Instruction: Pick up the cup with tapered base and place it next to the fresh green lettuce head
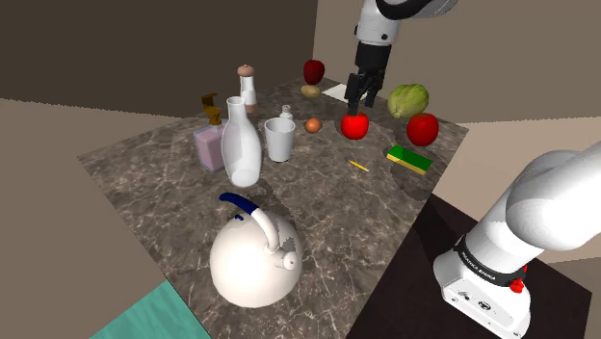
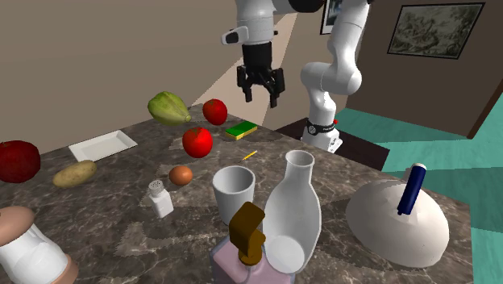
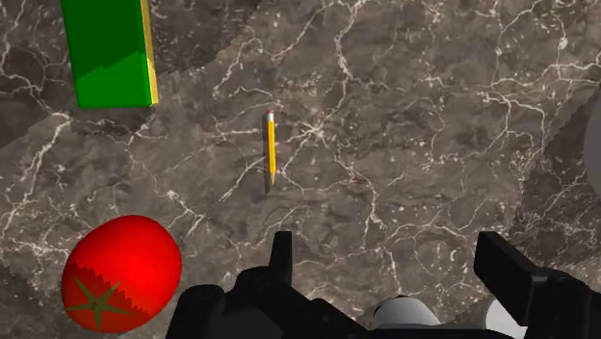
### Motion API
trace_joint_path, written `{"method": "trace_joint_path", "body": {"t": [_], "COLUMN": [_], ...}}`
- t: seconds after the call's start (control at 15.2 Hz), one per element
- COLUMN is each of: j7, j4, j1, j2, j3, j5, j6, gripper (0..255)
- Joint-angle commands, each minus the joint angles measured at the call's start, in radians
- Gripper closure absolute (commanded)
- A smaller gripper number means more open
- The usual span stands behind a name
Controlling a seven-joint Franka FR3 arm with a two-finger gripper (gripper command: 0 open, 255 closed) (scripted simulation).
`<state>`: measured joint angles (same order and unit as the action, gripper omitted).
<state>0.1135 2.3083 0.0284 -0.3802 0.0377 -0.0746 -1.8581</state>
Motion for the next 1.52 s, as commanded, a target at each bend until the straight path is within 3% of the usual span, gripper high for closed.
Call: {"method": "trace_joint_path", "body": {"t": [0.0, 0.53, 0.99, 1.45], "j7": [-0.002, -0.032, -0.061, -0.063], "j4": [-0.045, -0.242, -0.484, -0.459], "j1": [0.004, 0.028, 0.053, 0.059], "j2": [0.077, 0.37, 0.632, 0.678], "j3": [0.006, 0.037, 0.056, 0.058], "j5": [-0.005, -0.013, -0.002, -0.001], "j6": [-0.038, -0.157, -0.197, -0.27], "gripper": [0, 0, 0, 0]}}
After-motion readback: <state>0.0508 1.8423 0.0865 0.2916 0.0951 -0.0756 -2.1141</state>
